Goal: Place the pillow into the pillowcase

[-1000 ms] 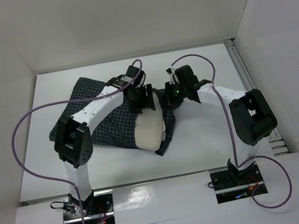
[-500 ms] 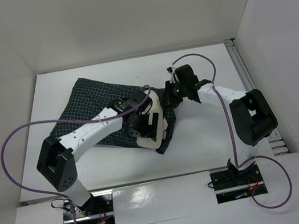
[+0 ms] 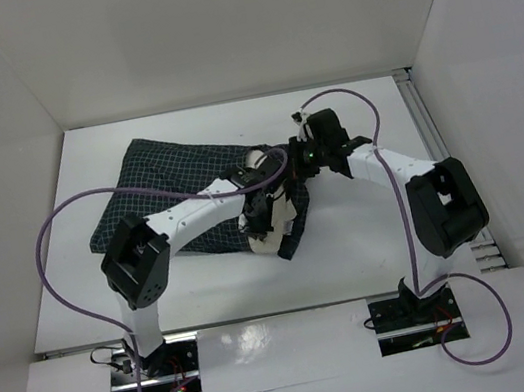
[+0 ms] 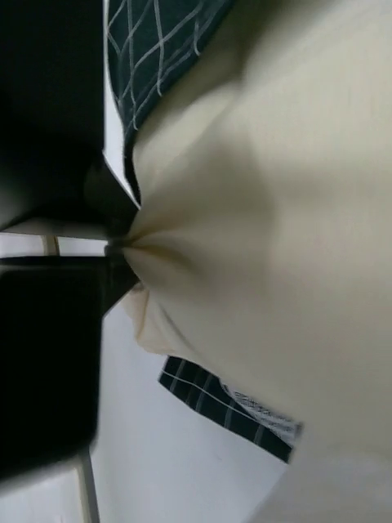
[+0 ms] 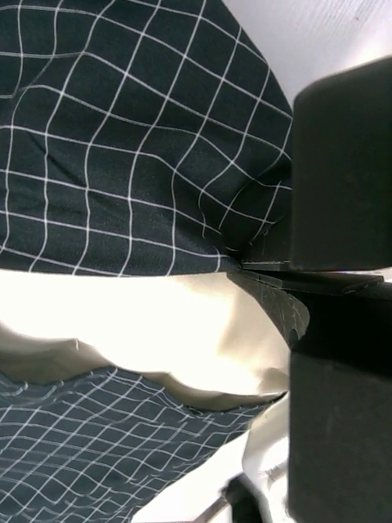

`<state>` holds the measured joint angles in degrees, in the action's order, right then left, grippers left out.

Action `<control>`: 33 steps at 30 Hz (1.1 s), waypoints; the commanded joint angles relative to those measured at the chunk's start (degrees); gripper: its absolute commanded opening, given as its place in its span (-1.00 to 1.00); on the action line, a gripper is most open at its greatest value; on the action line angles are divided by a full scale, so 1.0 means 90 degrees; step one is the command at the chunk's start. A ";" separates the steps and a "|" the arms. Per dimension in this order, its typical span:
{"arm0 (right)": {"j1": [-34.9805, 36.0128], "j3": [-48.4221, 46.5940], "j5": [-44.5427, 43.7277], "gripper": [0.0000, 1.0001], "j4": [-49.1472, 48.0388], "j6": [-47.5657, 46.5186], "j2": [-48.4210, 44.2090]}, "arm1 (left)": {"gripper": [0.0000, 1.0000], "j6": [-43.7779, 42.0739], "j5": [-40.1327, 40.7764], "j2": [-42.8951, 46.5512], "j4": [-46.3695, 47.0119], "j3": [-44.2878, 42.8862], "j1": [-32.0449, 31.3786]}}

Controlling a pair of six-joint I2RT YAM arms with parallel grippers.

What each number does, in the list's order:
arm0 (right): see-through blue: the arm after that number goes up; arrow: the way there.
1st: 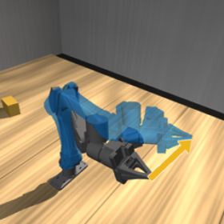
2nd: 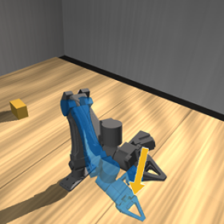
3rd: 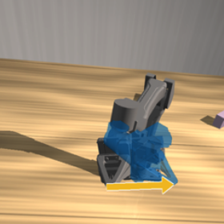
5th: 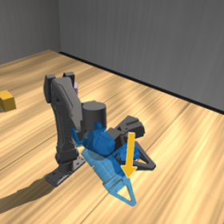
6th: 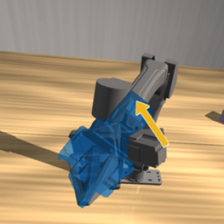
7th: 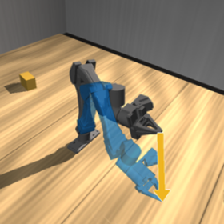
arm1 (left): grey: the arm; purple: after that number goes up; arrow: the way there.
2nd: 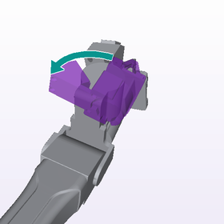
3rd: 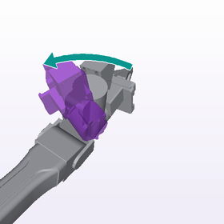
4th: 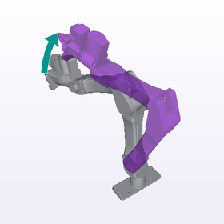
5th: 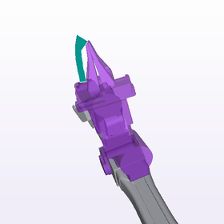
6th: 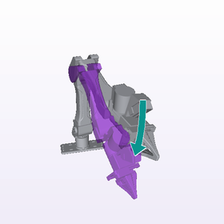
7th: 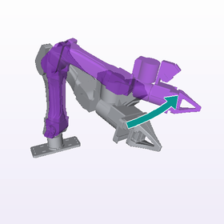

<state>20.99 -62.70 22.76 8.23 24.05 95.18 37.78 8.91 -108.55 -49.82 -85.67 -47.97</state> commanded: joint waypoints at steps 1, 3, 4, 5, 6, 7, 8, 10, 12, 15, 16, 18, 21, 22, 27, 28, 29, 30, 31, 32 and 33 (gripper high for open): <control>0.0040 -0.0251 0.0098 -1.00 0.0003 -0.0191 -0.0419 | -1.00 0.0059 0.0310 -0.0107 0.0097 -0.0451 0.0280; 0.0040 -0.0192 0.0029 -1.00 0.0004 -0.0192 -0.0419 | -1.00 0.0206 0.0378 0.0077 -0.0069 -0.0628 0.0466; 0.0040 -0.0192 0.0029 -1.00 0.0062 -0.0192 -0.0419 | -1.00 0.0207 0.0233 0.0205 -0.0070 -0.0686 0.0466; -0.0018 -0.0192 0.0029 -1.00 0.0062 -0.0192 -0.0419 | -1.00 0.0149 0.0134 0.0351 0.0017 -0.0686 0.0563; -0.0018 -0.0192 0.0029 -0.86 0.0062 -0.0192 -0.0419 | -1.00 0.0148 0.0046 0.0488 0.0096 -0.0686 0.0651; -0.0018 -0.0192 0.0029 -0.32 0.0062 -0.0192 -0.0361 | -1.00 0.0148 -0.0061 0.0711 0.0164 -0.0686 0.0652; -0.0076 -0.0192 0.0029 -0.12 0.0062 -0.0124 -0.0360 | -1.00 0.0090 -0.0391 0.0791 0.0252 -0.0686 0.0835; -0.0077 -0.0066 -0.0155 -0.03 -0.0034 0.0129 -0.0457 | -1.00 0.0001 -0.0637 0.0850 0.0311 -0.0686 0.0924; -0.0077 0.0332 -0.0545 0.06 -0.0395 0.0605 -0.0739 | -1.00 -0.0076 -0.0706 0.0909 0.0380 -0.0754 0.0925; -0.0077 0.0705 -0.1024 0.06 -0.0699 0.0959 -0.0994 | -1.00 -0.0077 -0.0785 0.0821 0.0380 -0.0755 0.0984; -0.0019 0.0890 -0.1190 0.06 -0.0699 0.1038 -0.1053 | -1.00 -0.0077 -0.0785 0.0763 0.0380 -0.0755 0.0984; -0.0018 0.0951 -0.1191 0.06 -0.0797 0.1038 -0.1054 | -1.00 -0.0077 -0.0843 0.0763 0.0380 -0.0755 0.0984; 0.0040 0.0951 -0.1366 0.06 -0.0670 0.1038 -0.0995 | -1.00 -0.0077 -0.0843 0.0694 0.0380 -0.0755 0.0984; 0.0040 0.1260 -0.1580 0.06 -0.0767 0.1135 -0.1266 | -1.00 -0.0077 -0.0843 0.0694 0.0380 -0.0822 0.0984; -0.0018 0.2560 -0.2742 0.03 -0.1285 0.2306 -0.2643 | -1.00 -0.0077 -0.0843 0.0694 0.0380 -0.0891 0.0984; -0.0018 0.2929 -0.3073 -0.01 -0.1285 0.2569 -0.2945 | -1.00 -0.0077 -0.0843 0.0694 0.0380 -0.0891 0.1042; -0.0076 0.3068 -0.3144 -0.05 -0.1285 0.2639 -0.3016 | -1.00 -0.0077 -0.0843 0.0694 0.0380 -0.0891 0.1042; -0.0077 0.3157 -0.3145 -0.08 -0.1343 0.2640 -0.3017 | -1.00 -0.0077 -0.0843 0.0694 0.0380 -0.0891 0.1042; -0.0135 0.3158 -0.3009 -0.11 -0.1344 0.2640 -0.2930 | -1.00 -0.0077 -0.0843 0.0694 0.0380 -0.0891 0.1042; -0.0135 0.3080 -0.2669 -0.14 -0.1441 0.2582 -0.2619 | -1.00 -0.0077 -0.0843 0.0694 0.0380 -0.0891 0.1042; -0.0135 0.2983 -0.2444 -0.17 -0.1500 0.2523 -0.2403 | -1.00 -0.0077 -0.0843 0.0694 0.0380 -0.0891 0.1042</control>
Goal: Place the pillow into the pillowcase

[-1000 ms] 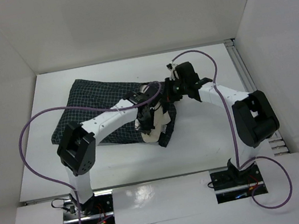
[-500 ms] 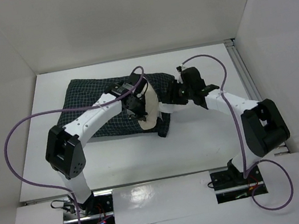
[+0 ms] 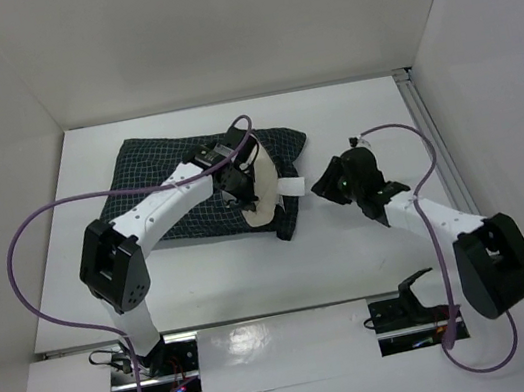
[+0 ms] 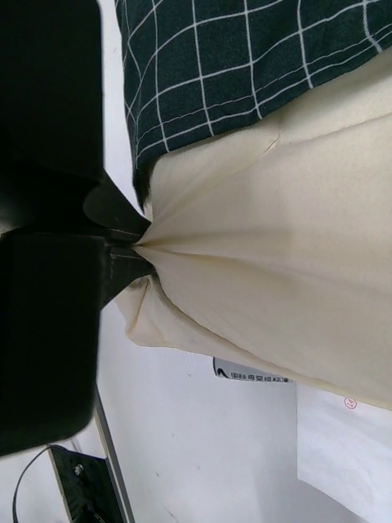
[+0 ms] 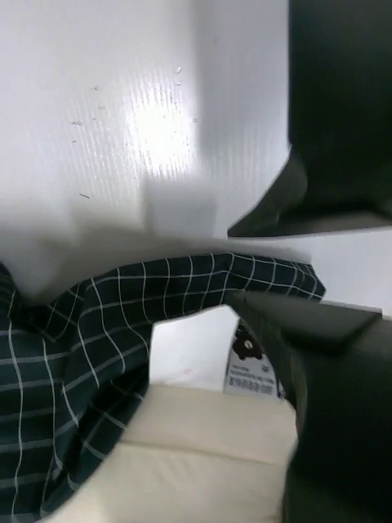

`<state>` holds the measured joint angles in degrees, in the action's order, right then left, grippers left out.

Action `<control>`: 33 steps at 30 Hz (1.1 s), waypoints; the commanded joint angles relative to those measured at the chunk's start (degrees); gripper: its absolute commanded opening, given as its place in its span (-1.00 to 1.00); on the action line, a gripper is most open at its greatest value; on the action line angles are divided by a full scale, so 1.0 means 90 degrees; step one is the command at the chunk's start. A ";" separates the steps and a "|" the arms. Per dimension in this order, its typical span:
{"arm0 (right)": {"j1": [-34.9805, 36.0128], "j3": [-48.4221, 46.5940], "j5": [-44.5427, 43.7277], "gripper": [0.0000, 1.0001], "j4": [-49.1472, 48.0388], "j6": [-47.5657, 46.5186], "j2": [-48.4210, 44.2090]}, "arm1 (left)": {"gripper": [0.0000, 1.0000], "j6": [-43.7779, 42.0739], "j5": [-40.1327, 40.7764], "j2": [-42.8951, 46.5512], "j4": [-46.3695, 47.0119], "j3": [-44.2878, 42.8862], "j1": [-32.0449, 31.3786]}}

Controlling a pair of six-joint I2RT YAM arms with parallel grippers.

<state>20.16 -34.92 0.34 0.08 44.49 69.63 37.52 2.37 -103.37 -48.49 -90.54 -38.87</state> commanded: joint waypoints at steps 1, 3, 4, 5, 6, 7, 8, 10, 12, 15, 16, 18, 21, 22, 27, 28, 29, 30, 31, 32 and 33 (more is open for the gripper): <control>-0.0043 -0.0192 0.0331 -0.27 -0.0720 0.0165 0.0641 | -1.00 -0.0106 -0.0175 0.0119 0.0231 -0.0408 0.0032; 0.0121 -0.0465 0.0927 -0.34 -0.1022 0.0077 0.1178 | -1.00 -0.0106 -0.0176 0.0119 0.0231 -0.0408 0.0032; 0.0210 -0.0534 0.1074 -0.38 -0.1111 0.0076 0.1286 | -1.00 -0.0106 -0.0176 0.0119 0.0231 -0.0408 0.0032; 0.0317 -0.0612 0.1076 -0.38 -0.1112 0.0076 0.1384 | -1.00 -0.0106 -0.0176 0.0119 0.0231 -0.0408 0.0032; 0.0512 -0.0758 0.1076 -0.38 -0.1180 0.0018 0.1501 | -1.00 -0.0106 -0.0176 0.0119 0.0231 -0.0408 0.0032; 0.0591 -0.0817 0.1076 -0.38 -0.1180 0.0018 0.1502 | -1.00 -0.0106 -0.0176 0.0119 0.0231 -0.0408 0.0032; 0.0592 -0.0818 0.1076 -0.38 -0.1248 0.0018 0.1579 | -1.00 -0.0106 -0.0176 0.0119 0.0231 -0.0408 0.0032; 0.0680 -0.0818 0.1076 -0.33 -0.1549 0.0076 0.1580 | -1.00 -0.0106 -0.0176 0.0119 0.0231 -0.0408 0.0032; 0.0738 -0.0701 0.1076 -0.25 -0.1853 0.0154 0.1580 | -1.00 -0.0106 -0.0176 0.0119 0.0231 -0.0408 0.0032; 0.0738 -0.0826 0.0803 -0.14 -0.2030 0.0155 0.1833 | -1.00 -0.0106 -0.0176 0.0119 0.0231 -0.0408 0.0032; 0.0738 -0.0895 0.0802 -0.11 -0.2088 0.0154 0.1921 | -1.00 -0.0106 -0.0176 0.0119 0.0231 -0.0408 0.0032; 0.0738 -0.1032 0.0802 -0.08 -0.2157 0.0154 0.2116 | -1.00 -0.0106 -0.0234 0.0119 0.0231 -0.0408 0.0032; 0.0738 -0.1393 0.0802 -0.08 -0.2030 0.0018 0.2517 | -1.00 -0.0106 -0.0234 0.0119 0.0231 -0.0408 0.0032; 0.0738 -0.1394 0.0802 -0.08 -0.2030 0.0018 0.2576 | -1.00 -0.0106 -0.0234 0.0119 0.0231 -0.0408 0.0032; 0.0738 -0.1510 0.0665 -0.11 -0.2186 0.0018 0.2820 | -1.00 -0.0106 -0.0234 0.0119 0.0231 -0.0408 0.0032; 0.0738 -0.1511 0.0549 -0.18 -0.2099 0.0018 0.2820 | -1.00 -0.0106 -0.0234 0.0119 0.0231 -0.0466 0.0032; 0.0796 -0.1569 0.0345 -0.22 -0.2098 -0.0050 0.2820 | -1.00 -0.0106 -0.0234 0.0119 0.0231 -0.0467 0.0032; 0.0797 -0.1570 0.0285 -0.22 -0.2040 -0.0051 0.2820 | -1.00 -0.0106 -0.0234 0.0119 0.0231 -0.0467 0.0032; 0.0797 -0.1492 0.0285 -0.22 -0.2040 -0.0051 0.2820 | -1.00 -0.0106 -0.0234 0.0119 0.0231 -0.0467 0.0032; 0.0797 -0.1491 0.0285 -0.20 -0.2040 -0.0109 0.2820 | -1.00 -0.0106 -0.0234 0.0119 0.0231 -0.0467 0.0032; 0.0797 -0.1491 0.0188 -0.20 -0.1962 -0.0109 0.2820 | -1.00 -0.0106 -0.0234 0.0119 0.0231 -0.0467 0.0032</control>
<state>27.03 -46.33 6.90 -15.40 45.01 94.65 37.43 2.46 -103.37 -47.51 -91.39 -38.17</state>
